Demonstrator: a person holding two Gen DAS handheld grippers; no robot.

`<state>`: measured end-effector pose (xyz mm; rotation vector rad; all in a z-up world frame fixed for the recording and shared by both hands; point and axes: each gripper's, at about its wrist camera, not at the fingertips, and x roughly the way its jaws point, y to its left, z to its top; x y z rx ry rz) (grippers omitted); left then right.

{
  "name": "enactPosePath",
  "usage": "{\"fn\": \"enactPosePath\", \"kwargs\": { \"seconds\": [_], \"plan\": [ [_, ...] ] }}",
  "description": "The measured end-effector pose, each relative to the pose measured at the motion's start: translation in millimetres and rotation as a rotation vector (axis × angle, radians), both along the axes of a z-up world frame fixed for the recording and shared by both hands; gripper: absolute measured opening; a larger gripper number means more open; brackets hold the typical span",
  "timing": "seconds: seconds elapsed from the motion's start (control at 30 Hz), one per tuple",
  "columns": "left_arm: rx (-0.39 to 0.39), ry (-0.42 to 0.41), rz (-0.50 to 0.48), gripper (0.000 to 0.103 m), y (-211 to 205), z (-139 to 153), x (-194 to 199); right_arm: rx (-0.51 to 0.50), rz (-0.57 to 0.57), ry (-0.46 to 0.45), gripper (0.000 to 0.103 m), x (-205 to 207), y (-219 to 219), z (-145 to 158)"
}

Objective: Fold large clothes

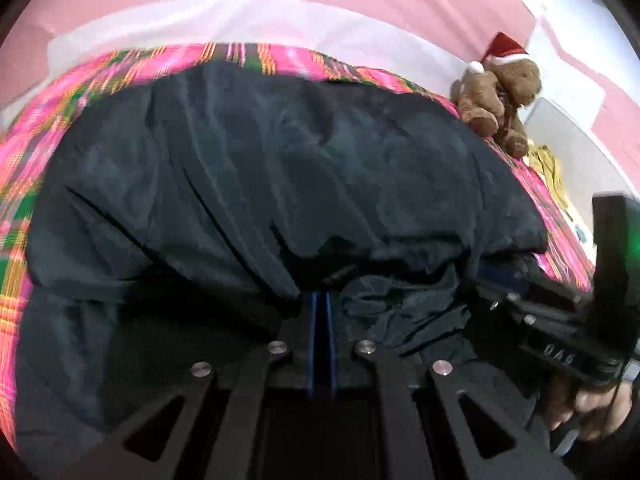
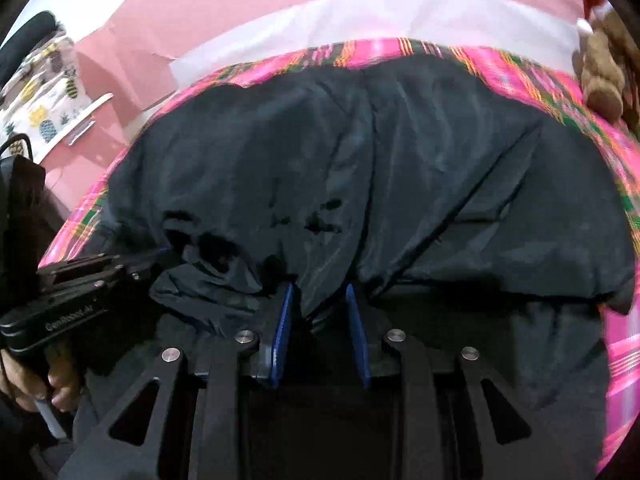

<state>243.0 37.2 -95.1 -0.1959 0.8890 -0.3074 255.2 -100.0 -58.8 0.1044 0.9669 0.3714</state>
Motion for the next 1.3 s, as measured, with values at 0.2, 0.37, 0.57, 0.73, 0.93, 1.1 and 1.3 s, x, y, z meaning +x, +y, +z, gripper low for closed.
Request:
{"fn": "enactPosePath", "kwargs": {
  "seconds": [0.2, 0.37, 0.57, 0.73, 0.93, 1.1, 1.3],
  "plan": [
    [-0.013, -0.013, 0.009, 0.008, -2, -4, -3, -0.031, -0.01, -0.018, 0.028, 2, 3, -5],
    [0.009, -0.03, 0.011, 0.008, -5, -4, -6, -0.03, -0.012, -0.017, 0.028, 2, 3, -7],
    [0.031, -0.025, 0.013, 0.008, -6, 6, -6, 0.0, -0.019, 0.009, 0.028, 1, -3, 0],
    [0.042, -0.06, 0.033, 0.008, -5, 39, -39, 0.034, -0.058, -0.033, 0.044, -33, -23, 39],
    [0.037, -0.145, 0.047, 0.008, 9, 73, -116, 0.063, -0.066, -0.14, 0.044, -113, -47, 85],
    [0.042, -0.198, 0.073, 0.008, 22, 79, -182, 0.03, -0.097, -0.184, 0.044, -180, -58, 96],
    [0.035, -0.191, 0.121, 0.008, 35, 67, -233, 0.013, -0.142, -0.162, 0.044, -234, -75, 84]
  ]
}}
